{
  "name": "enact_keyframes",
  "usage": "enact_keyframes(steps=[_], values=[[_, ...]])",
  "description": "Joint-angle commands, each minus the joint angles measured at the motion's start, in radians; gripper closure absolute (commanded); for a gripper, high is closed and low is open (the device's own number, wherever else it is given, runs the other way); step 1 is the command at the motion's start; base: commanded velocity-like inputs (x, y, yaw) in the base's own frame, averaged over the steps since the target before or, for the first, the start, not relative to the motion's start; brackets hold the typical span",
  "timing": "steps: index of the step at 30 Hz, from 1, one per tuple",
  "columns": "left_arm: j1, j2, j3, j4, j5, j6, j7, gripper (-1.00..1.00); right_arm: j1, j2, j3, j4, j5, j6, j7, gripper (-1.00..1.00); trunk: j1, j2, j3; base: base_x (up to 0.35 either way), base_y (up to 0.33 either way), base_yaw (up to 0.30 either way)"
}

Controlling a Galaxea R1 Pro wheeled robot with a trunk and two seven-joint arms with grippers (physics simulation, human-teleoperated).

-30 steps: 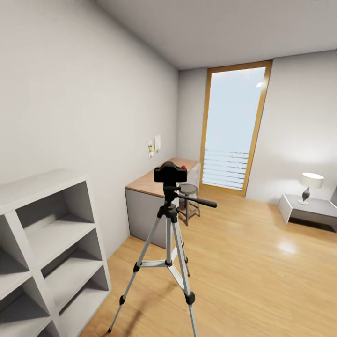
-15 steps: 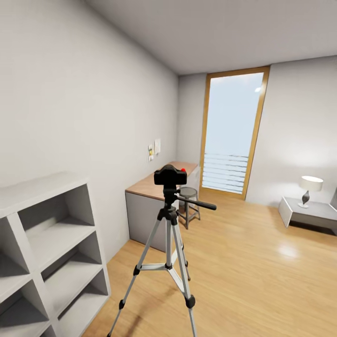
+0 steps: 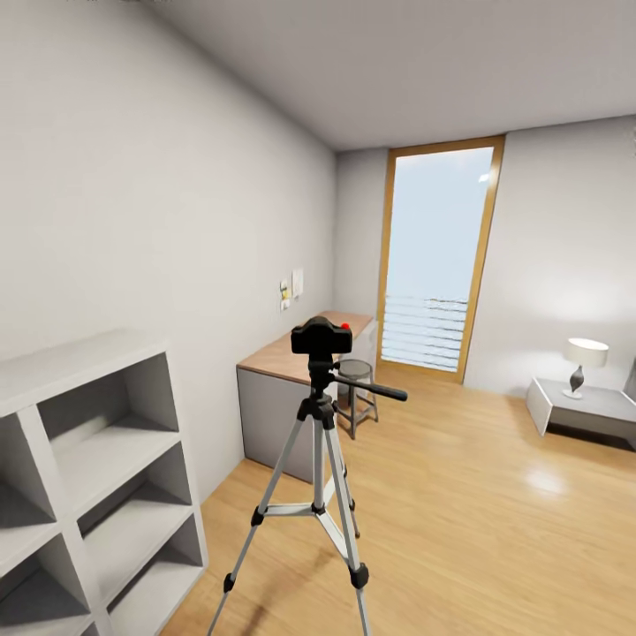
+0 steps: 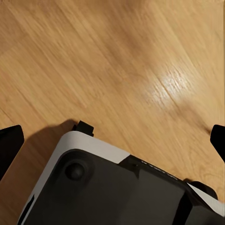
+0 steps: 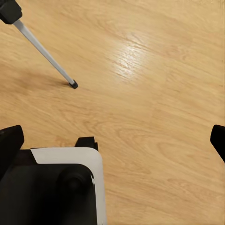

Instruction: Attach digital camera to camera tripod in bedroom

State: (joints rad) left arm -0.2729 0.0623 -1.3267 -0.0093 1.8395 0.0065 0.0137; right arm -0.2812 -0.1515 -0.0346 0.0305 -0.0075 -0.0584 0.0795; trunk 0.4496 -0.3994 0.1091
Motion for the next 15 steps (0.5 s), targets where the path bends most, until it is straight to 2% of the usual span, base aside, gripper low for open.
enact_keyframes(steps=[1,15], values=[[0.0,0.0,-0.009,-0.001,0.009,0.0,0.001,-1.0,-0.001,0.0,-0.004,0.003,-0.001,-0.006,0.004,-1.0,0.0,-0.001,0.001,0.0,0.0,0.0],[0.0,-0.002,-0.012,-0.004,0.005,-0.005,0.009,-1.0,-0.001,-0.001,-0.002,0.003,-0.002,-0.003,0.003,-1.0,0.0,-0.001,0.017,0.0,0.0,0.0]])
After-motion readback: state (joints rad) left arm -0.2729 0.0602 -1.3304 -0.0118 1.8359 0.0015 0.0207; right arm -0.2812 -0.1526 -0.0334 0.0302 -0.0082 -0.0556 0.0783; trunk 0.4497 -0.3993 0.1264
